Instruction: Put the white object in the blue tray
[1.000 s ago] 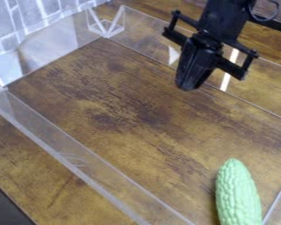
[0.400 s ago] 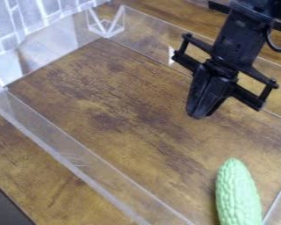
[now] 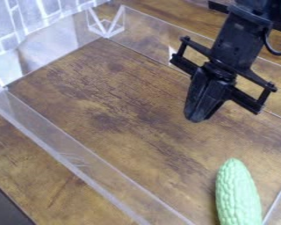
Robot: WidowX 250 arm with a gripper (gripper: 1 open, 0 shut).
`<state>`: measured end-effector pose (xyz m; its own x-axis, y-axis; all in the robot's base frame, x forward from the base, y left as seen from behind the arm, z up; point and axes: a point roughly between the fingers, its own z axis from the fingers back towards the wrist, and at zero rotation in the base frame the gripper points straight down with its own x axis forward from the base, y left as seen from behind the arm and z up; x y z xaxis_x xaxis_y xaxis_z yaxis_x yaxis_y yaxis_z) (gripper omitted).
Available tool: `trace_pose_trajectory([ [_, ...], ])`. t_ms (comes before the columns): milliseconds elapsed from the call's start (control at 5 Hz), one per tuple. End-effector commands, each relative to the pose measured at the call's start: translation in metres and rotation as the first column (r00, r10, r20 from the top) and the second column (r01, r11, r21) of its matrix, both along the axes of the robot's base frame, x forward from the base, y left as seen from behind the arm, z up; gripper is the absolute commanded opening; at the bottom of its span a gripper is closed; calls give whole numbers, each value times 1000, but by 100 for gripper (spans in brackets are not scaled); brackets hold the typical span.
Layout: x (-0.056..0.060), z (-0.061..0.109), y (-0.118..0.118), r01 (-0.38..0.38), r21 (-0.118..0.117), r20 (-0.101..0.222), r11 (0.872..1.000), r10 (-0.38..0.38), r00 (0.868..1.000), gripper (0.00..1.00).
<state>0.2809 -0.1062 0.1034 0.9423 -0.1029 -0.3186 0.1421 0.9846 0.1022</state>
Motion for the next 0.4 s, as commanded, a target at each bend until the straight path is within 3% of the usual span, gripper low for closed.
trace_pose_trajectory([
  [0,-3,23,-5,14,-30,64,999,-12,998,0],
  [200,-2,20,-10,35,-10,49,999,-34,998,0],
])
